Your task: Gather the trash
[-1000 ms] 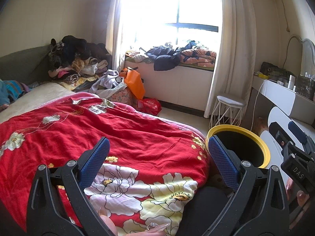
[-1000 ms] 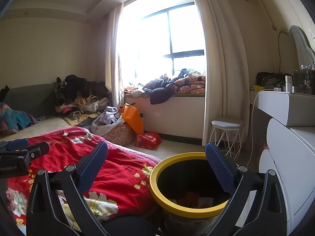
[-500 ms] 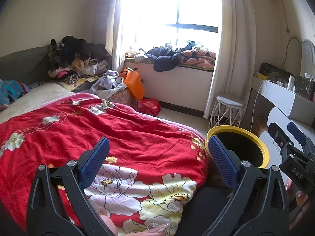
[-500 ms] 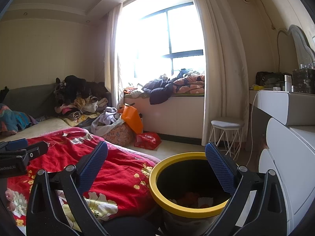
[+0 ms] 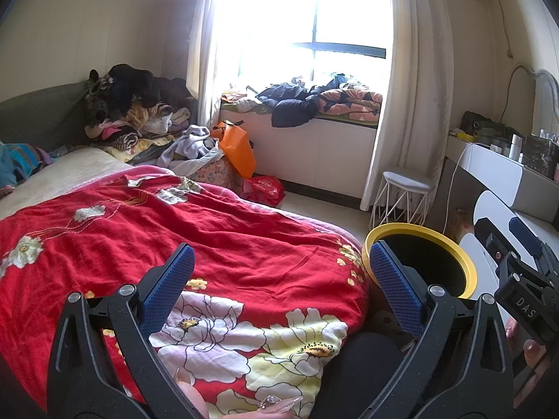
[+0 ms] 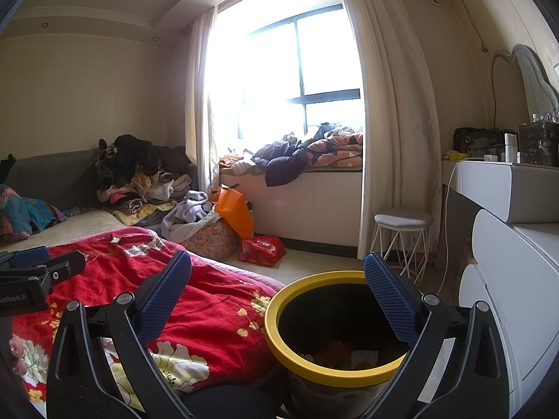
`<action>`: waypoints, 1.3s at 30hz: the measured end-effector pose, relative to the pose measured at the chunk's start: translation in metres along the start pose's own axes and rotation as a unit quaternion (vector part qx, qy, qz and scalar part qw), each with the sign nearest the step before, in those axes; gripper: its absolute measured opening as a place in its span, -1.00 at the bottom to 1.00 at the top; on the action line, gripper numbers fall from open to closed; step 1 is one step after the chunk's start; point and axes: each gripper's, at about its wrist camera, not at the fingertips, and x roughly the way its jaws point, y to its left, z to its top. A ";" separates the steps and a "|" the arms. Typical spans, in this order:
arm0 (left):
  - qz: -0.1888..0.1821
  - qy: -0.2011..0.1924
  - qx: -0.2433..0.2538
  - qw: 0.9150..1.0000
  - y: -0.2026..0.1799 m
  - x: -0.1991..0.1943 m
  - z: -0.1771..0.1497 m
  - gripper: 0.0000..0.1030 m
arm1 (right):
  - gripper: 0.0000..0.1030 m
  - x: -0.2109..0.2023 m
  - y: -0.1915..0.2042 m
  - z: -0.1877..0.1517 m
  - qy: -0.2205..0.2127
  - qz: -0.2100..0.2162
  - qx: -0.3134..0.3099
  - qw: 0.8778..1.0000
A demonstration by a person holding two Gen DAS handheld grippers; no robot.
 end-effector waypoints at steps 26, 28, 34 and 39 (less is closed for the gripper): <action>0.017 0.040 -0.029 0.999 0.011 0.006 0.005 0.79 | 0.87 0.004 0.008 0.011 0.011 0.020 0.000 1.000; 0.029 0.049 -0.043 0.997 0.026 0.005 0.005 0.79 | 0.88 0.008 0.020 0.017 0.020 0.046 -0.007 0.999; 0.112 0.074 -0.116 0.984 0.114 -0.015 -0.006 0.79 | 0.88 0.032 0.106 0.037 0.055 0.175 -0.048 0.982; 0.270 0.086 -0.193 0.939 0.230 -0.053 -0.039 0.79 | 0.88 0.070 0.240 0.031 0.164 0.334 -0.076 0.925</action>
